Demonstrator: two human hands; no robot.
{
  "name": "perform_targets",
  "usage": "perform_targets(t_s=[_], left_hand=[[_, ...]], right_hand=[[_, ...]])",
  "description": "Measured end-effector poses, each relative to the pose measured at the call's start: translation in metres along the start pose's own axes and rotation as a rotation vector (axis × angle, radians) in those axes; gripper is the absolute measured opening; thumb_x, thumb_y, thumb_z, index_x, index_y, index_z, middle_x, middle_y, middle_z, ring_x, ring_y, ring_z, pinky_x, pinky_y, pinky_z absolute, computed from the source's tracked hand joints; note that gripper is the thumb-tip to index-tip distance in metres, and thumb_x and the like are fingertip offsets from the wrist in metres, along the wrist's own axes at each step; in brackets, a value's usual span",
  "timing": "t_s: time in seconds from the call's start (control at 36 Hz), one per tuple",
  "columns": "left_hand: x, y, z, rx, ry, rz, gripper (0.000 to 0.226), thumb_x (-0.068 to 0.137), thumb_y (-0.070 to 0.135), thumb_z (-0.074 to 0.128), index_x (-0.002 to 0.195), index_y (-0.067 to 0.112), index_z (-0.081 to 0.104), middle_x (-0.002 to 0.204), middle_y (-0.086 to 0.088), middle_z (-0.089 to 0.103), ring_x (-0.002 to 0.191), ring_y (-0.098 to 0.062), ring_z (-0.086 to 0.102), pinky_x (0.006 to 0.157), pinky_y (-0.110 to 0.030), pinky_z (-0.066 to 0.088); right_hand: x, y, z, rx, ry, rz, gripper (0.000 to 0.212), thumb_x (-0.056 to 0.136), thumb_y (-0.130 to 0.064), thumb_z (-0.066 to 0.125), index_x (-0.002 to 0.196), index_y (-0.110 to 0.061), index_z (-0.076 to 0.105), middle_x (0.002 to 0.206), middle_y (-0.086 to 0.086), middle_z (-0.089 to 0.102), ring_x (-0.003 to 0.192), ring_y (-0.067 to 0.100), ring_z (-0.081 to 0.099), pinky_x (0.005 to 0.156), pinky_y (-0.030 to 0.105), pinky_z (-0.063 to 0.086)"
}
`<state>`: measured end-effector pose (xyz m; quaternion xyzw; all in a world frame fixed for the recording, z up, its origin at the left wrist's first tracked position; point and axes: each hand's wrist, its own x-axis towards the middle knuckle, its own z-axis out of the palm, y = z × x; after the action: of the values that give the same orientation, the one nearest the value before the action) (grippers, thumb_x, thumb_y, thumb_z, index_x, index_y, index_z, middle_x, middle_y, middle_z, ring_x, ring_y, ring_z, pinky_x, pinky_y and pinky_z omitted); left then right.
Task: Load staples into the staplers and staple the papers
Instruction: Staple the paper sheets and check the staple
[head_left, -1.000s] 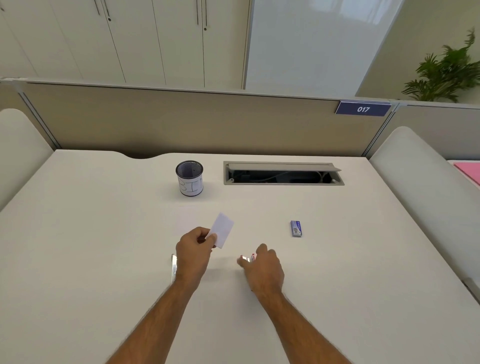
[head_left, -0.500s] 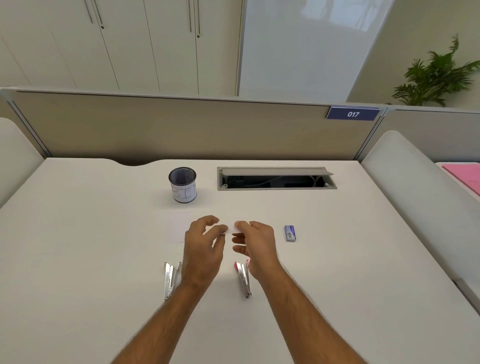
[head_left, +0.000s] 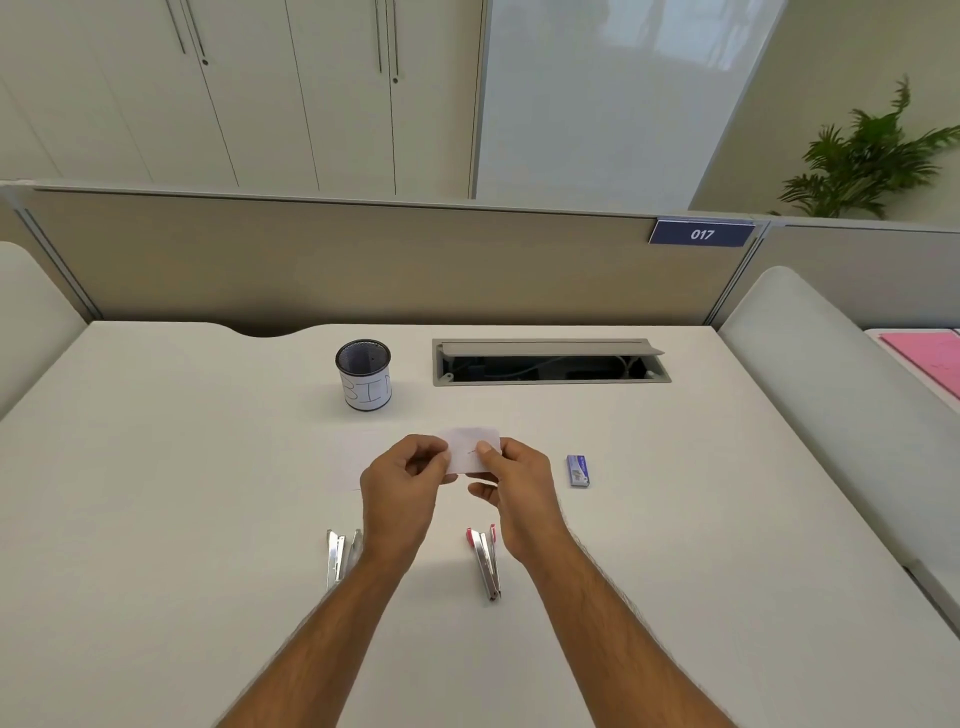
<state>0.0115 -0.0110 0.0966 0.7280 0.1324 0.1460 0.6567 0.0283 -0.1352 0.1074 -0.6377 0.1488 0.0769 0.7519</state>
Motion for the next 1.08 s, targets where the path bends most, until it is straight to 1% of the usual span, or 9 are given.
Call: perform_targets(t_s=[0.11, 0.25, 0.33, 0.47, 0.67, 0.81, 0.92, 1.0, 1.08], left_hand=[[-0.001, 0.001, -0.001, 0.013, -0.001, 0.020, 0.011, 0.090, 0.000, 0.071, 0.096, 0.006, 0.076, 0.089, -0.005, 0.077, 0.081, -0.024, 0.076, 0.070, -0.019, 0.061], [-0.003, 0.001, -0.001, 0.040, -0.025, 0.037, 0.011, 0.090, 0.001, 0.071, 0.099, 0.006, 0.076, 0.092, -0.005, 0.077, 0.084, -0.023, 0.076, 0.076, -0.026, 0.063], [-0.005, 0.002, -0.001, 0.049, -0.029, 0.047, 0.011, 0.091, 0.001, 0.071, 0.099, 0.006, 0.076, 0.092, -0.005, 0.077, 0.083, -0.023, 0.076, 0.074, -0.023, 0.063], [-0.005, 0.002, -0.002, 0.048, -0.013, 0.030, 0.010, 0.091, 0.002, 0.071, 0.098, 0.005, 0.076, 0.092, -0.005, 0.076, 0.082, -0.024, 0.076, 0.073, -0.023, 0.063], [-0.002, 0.000, -0.008, -0.004, 0.000, 0.012, 0.012, 0.089, -0.002, 0.071, 0.093, 0.008, 0.076, 0.086, -0.003, 0.076, 0.080, -0.024, 0.075, 0.066, -0.017, 0.058], [0.007, -0.003, -0.014, -0.038, 0.045, -0.013, 0.013, 0.090, -0.001, 0.070, 0.090, 0.011, 0.074, 0.088, -0.002, 0.075, 0.080, -0.023, 0.075, 0.068, -0.020, 0.060], [0.018, -0.010, -0.020, -0.059, 0.080, -0.040, 0.016, 0.090, -0.002, 0.070, 0.089, 0.014, 0.073, 0.091, -0.005, 0.076, 0.084, -0.024, 0.075, 0.077, -0.031, 0.063], [0.027, -0.013, -0.024, -0.059, 0.100, -0.059, 0.014, 0.089, -0.001, 0.070, 0.089, 0.013, 0.072, 0.093, -0.006, 0.076, 0.086, -0.025, 0.075, 0.080, -0.034, 0.063], [0.036, -0.017, -0.030, -0.026, 0.101, -0.081, 0.013, 0.089, 0.002, 0.070, 0.087, 0.014, 0.071, 0.090, -0.005, 0.076, 0.084, -0.022, 0.075, 0.078, -0.030, 0.061]], right_hand=[[-0.002, 0.000, -0.002, 0.015, -0.014, -0.027, 0.016, 0.095, -0.020, 0.071, 0.108, -0.012, 0.072, 0.105, 0.007, 0.077, 0.093, 0.022, 0.073, 0.074, 0.030, 0.059], [-0.002, 0.000, -0.003, 0.012, 0.012, -0.062, 0.025, 0.085, -0.008, 0.078, 0.108, -0.011, 0.069, 0.103, 0.005, 0.077, 0.094, 0.023, 0.074, 0.074, 0.029, 0.060], [-0.001, 0.000, -0.003, -0.003, 0.030, -0.075, 0.024, 0.084, -0.007, 0.079, 0.102, -0.017, 0.068, 0.099, 0.001, 0.075, 0.091, 0.019, 0.073, 0.075, 0.028, 0.061], [0.000, 0.001, -0.004, 0.012, 0.040, -0.070, 0.024, 0.086, -0.008, 0.077, 0.109, -0.010, 0.070, 0.105, 0.007, 0.076, 0.098, 0.027, 0.074, 0.073, 0.026, 0.058], [0.002, 0.003, -0.002, -0.010, 0.073, -0.059, 0.012, 0.097, -0.013, 0.066, 0.107, -0.011, 0.072, 0.104, 0.006, 0.075, 0.096, 0.026, 0.072, 0.070, 0.025, 0.059], [0.003, 0.000, 0.002, 0.026, 0.055, -0.018, 0.009, 0.096, -0.014, 0.067, 0.100, -0.009, 0.074, 0.096, 0.011, 0.077, 0.081, 0.021, 0.073, 0.068, 0.029, 0.061], [0.005, 0.000, 0.005, 0.024, 0.035, 0.014, 0.009, 0.092, -0.013, 0.072, 0.096, -0.007, 0.076, 0.092, 0.013, 0.077, 0.078, 0.020, 0.072, 0.069, 0.029, 0.060], [0.009, -0.002, 0.014, -0.037, 0.046, -0.020, 0.007, 0.092, -0.014, 0.073, 0.095, -0.009, 0.076, 0.090, 0.010, 0.077, 0.073, 0.017, 0.071, 0.065, 0.026, 0.058], [0.017, -0.005, 0.026, -0.147, 0.085, -0.092, 0.006, 0.095, -0.017, 0.070, 0.095, -0.014, 0.074, 0.087, 0.009, 0.076, 0.062, 0.016, 0.072, 0.058, 0.026, 0.059]])
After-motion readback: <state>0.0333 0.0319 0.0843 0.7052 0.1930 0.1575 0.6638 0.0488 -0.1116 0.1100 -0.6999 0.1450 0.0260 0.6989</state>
